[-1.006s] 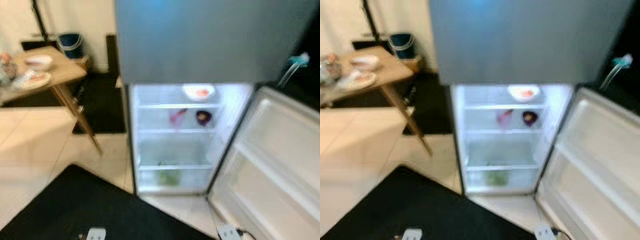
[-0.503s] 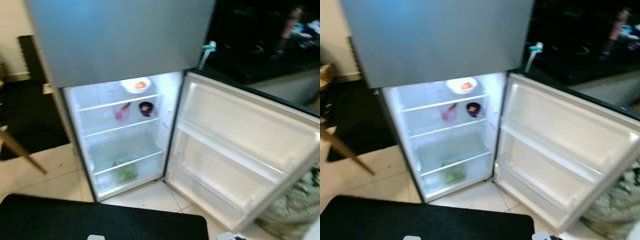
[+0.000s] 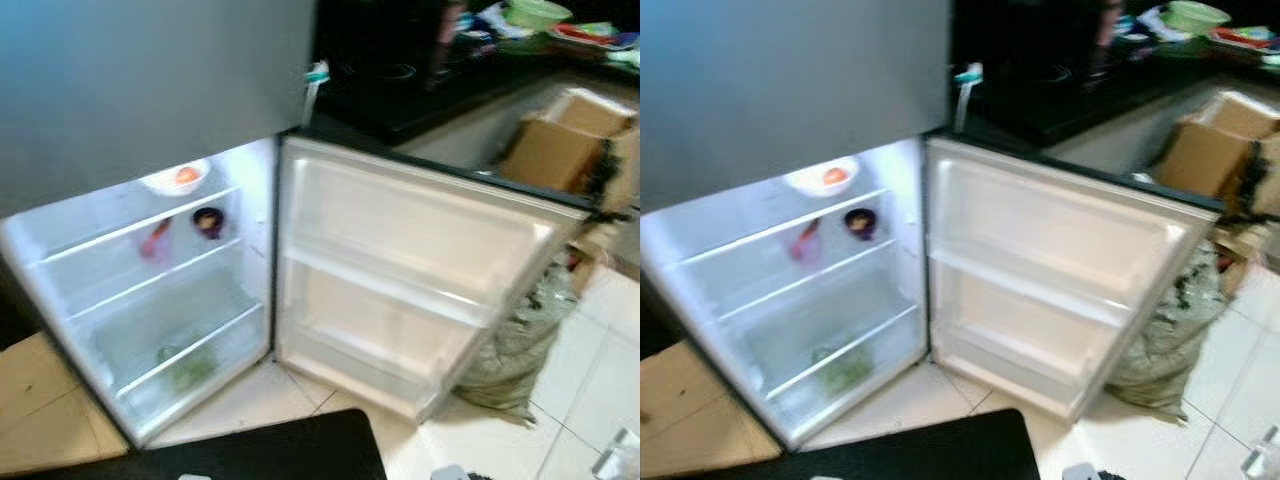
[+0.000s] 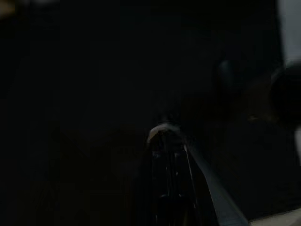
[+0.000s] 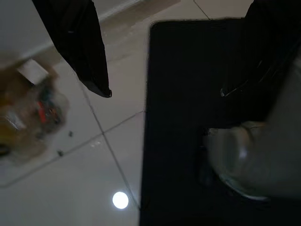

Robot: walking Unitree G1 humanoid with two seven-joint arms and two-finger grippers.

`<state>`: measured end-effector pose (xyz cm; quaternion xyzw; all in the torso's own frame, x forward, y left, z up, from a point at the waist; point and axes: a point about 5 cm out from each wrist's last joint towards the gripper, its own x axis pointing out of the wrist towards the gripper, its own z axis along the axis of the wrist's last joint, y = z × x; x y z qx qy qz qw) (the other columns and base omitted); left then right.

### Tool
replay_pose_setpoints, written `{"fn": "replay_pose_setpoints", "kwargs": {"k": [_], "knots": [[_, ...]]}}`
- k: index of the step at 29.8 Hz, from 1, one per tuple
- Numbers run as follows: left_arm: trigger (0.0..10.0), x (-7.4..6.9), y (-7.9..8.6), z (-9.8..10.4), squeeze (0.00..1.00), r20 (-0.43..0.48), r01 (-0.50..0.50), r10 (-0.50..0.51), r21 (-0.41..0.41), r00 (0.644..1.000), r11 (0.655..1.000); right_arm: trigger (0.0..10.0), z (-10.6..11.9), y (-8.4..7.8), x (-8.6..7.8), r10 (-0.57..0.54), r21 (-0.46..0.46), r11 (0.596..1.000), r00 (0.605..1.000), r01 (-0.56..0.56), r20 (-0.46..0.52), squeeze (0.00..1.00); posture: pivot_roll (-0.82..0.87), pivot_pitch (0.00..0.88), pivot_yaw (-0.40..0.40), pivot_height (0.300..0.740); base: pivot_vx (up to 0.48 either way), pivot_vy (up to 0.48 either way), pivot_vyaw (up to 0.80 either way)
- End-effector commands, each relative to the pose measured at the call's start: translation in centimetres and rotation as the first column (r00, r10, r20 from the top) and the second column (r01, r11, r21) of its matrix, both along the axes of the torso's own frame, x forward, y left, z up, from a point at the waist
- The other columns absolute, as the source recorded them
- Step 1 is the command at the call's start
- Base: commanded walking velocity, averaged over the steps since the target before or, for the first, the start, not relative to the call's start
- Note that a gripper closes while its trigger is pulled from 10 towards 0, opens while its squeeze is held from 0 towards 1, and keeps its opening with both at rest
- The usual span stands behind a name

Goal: Restocking fridge

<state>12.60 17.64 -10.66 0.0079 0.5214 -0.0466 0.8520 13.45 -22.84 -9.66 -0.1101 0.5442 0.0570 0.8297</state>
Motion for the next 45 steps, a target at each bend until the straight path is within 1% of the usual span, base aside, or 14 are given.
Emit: {"fn": "replay_pose_setpoints", "kwargs": {"k": [1,8,11,25,31,33,45], "knots": [[10.0,-1.55,-0.13,-0.50,0.00,-0.051,-0.014,0.014,-0.009,0.999,1.000,10.0,-0.13,0.33,-0.18,-0.001,0.012,1.000,1.000,0.001,-0.006,0.00,-0.06,0.000,-0.036,0.740,0.000,0.000,-0.76],[10.0,-1.57,-0.12,-0.49,0.00,-0.049,-0.016,0.015,-0.021,0.999,1.000,10.0,-0.09,0.21,-0.14,0.005,0.001,1.000,1.000,-0.005,0.001,0.00,-0.06,0.000,-0.037,0.740,0.000,0.000,-0.68],[10.0,-1.52,-0.13,-0.47,0.00,-0.046,-0.015,0.014,-0.025,0.999,1.000,10.0,-0.05,0.17,-0.06,-0.010,0.004,1.000,1.000,0.010,0.010,0.00,-0.06,0.000,-0.037,0.740,0.000,0.000,0.00],[10.0,-1.53,-0.26,-0.47,0.00,-0.049,-0.015,0.013,-0.042,0.999,0.999,10.0,-0.05,0.19,-0.06,-0.016,0.003,1.000,1.000,0.016,0.014,0.00,-0.07,0.000,-0.033,0.740,0.000,-0.404,0.00],[10.0,-1.45,-0.30,-0.45,0.00,-0.047,-0.017,0.015,-0.046,0.999,0.999,10.0,0.10,0.22,0.19,-0.005,0.037,0.999,0.999,0.003,0.036,0.00,-0.06,0.000,-0.032,0.740,0.000,-0.412,0.00],[10.0,-1.44,-0.29,-0.45,0.00,-0.046,-0.018,0.016,-0.046,0.999,0.999,10.0,0.15,0.30,0.29,-0.005,0.053,0.999,0.999,0.002,0.042,0.00,-0.06,0.000,-0.033,0.740,0.000,-0.414,0.62],[10.0,-1.44,-0.27,-0.44,0.00,-0.046,-0.019,0.017,-0.047,0.999,0.999,10.0,0.11,0.42,0.25,-0.005,0.065,0.998,0.999,0.003,0.040,0.00,-0.07,0.000,-0.030,0.740,0.000,-0.413,0.80]]}}
